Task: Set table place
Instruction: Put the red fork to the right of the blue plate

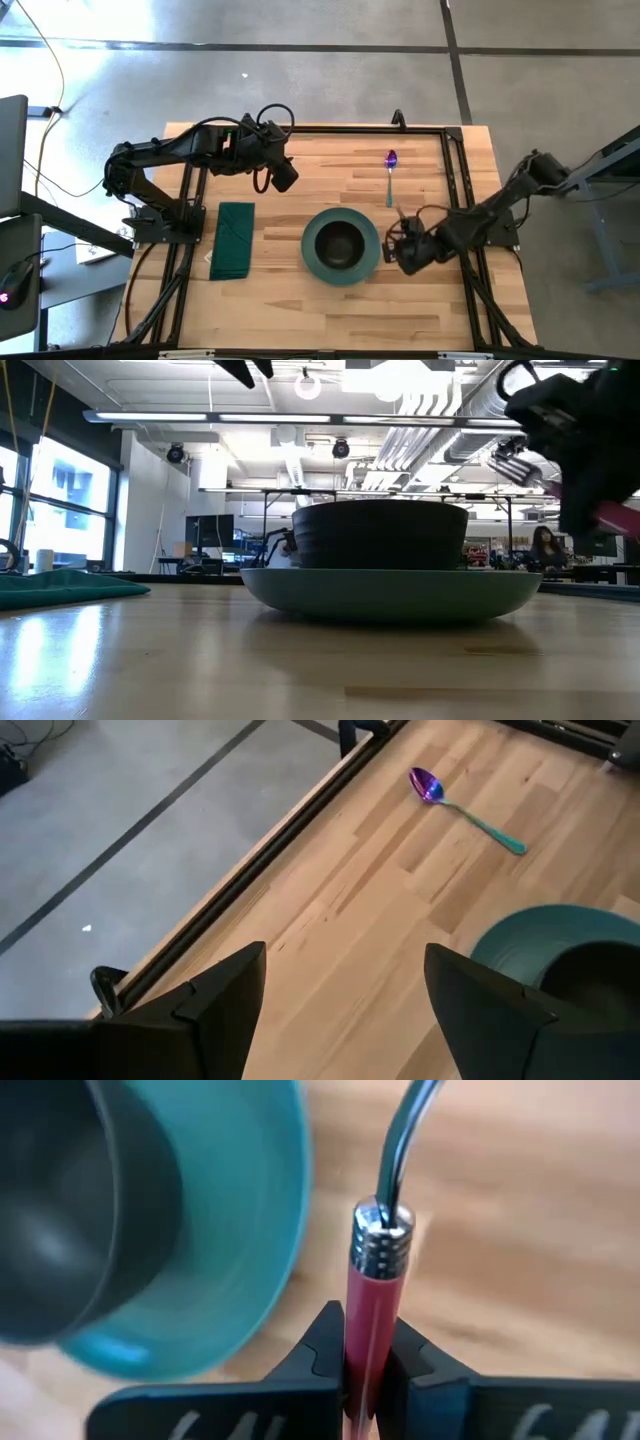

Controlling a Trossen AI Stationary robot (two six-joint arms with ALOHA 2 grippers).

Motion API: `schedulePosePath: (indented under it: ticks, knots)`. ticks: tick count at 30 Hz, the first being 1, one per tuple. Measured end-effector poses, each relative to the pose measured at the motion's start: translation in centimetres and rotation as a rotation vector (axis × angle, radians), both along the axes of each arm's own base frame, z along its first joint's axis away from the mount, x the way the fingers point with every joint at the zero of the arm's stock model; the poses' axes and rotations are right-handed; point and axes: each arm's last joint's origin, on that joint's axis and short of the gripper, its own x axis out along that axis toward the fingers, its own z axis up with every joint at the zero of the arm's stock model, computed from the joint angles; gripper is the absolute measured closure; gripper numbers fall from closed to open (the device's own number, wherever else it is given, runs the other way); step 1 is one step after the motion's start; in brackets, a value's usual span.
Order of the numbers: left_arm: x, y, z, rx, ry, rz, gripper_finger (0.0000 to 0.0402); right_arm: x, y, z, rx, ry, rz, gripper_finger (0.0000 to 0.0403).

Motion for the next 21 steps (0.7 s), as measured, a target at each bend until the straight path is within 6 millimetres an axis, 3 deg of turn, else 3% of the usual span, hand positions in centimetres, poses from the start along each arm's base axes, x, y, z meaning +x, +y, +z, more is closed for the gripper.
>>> schedulePosePath:
  ticks: [7, 21]
  knots:
    - [0.0, 0.0, 0.0, 0.002, 0.003, -0.004, 0.0142, -0.2, 1.5, -3.8, 0.038, -0.051, -0.01, 0.0403]
    - [0.1, 0.0, 0.0, 0.001, 0.001, -0.01, 0.0142, -2.1, 1.4, -7.4, 0.071, -0.176, -0.027, 0.0403]
